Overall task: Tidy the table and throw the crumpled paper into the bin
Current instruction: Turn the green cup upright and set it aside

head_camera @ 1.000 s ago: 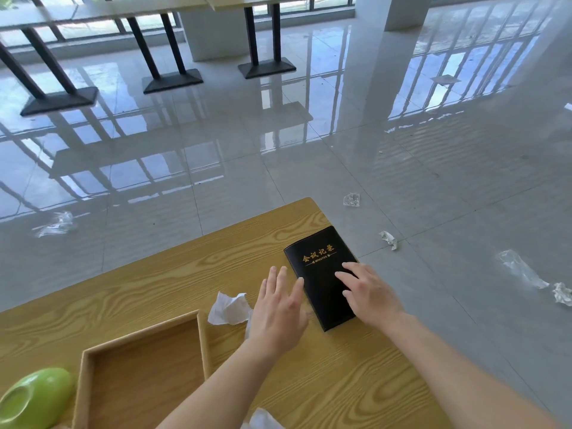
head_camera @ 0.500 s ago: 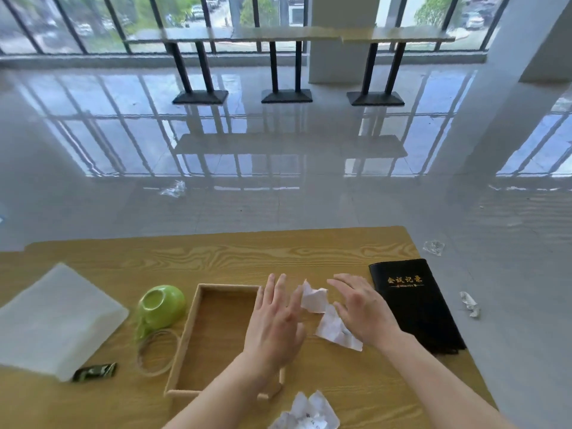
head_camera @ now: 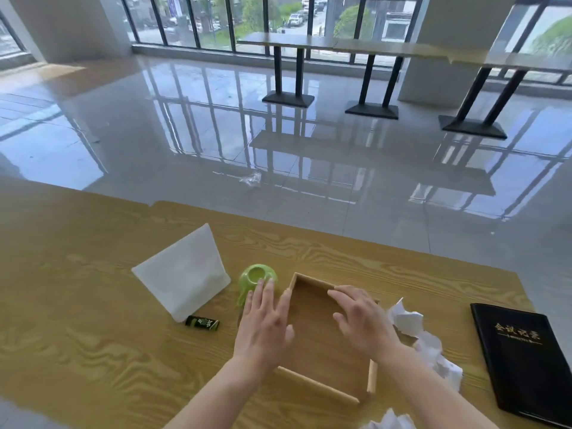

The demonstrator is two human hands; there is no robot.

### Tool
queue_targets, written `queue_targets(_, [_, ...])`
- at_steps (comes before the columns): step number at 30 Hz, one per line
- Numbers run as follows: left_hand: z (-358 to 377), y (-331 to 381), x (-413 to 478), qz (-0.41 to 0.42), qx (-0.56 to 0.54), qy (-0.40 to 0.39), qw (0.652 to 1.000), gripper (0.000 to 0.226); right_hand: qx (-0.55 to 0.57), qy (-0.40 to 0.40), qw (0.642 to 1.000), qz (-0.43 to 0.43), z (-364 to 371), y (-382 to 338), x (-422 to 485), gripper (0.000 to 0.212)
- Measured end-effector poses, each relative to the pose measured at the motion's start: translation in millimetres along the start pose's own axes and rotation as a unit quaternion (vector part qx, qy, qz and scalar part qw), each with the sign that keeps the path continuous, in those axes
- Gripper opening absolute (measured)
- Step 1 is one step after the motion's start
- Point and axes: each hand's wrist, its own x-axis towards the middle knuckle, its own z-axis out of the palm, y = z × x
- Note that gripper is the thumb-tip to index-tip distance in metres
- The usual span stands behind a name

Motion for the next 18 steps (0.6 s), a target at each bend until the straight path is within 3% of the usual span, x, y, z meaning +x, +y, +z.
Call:
queue_targets(13, [7, -124, 7, -0.008, -0.077, -0.045, 0.996, 0.061, 0.012, -0.049, 0.997, 0.063, 63, -109, 53, 0.047])
queue_targets(18, [18, -134, 29, -0.042, -0.143, -0.049, 0.988, 0.039, 0.031, -0.066, 0.993, 0.093, 78, -121, 81, 0.046])
